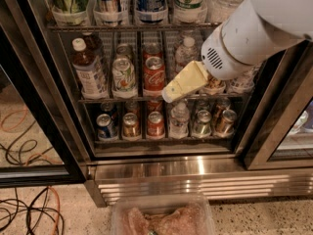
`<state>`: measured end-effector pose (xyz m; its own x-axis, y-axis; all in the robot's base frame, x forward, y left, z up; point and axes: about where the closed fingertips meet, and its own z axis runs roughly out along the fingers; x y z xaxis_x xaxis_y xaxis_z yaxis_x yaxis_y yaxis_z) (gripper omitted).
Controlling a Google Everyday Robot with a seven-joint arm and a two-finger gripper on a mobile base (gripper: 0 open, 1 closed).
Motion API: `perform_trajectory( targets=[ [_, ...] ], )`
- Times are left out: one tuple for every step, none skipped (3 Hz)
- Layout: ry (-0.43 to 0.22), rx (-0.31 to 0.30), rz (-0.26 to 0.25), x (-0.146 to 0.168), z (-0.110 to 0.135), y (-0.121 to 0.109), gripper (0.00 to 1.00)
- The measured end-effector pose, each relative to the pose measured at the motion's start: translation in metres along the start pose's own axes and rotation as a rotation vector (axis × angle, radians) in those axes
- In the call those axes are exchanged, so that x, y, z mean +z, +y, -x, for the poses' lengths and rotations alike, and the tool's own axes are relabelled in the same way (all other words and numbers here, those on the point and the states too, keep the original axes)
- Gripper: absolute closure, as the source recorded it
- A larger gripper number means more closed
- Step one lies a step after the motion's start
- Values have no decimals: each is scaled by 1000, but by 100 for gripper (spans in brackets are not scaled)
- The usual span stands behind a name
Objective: Pick pepsi can from top shelf of fridge
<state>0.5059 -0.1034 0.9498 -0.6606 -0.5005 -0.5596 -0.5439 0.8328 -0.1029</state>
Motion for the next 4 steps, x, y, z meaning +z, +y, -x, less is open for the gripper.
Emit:
perform_trajectory(
  targets=[
    [-21, 133, 26, 3, 1, 2, 0],
    [-22, 142, 27, 2, 2, 3, 0],
    [-64, 146, 40, 5, 10, 10, 0],
    [-124, 179, 40, 19, 36, 21, 0]
  ],
)
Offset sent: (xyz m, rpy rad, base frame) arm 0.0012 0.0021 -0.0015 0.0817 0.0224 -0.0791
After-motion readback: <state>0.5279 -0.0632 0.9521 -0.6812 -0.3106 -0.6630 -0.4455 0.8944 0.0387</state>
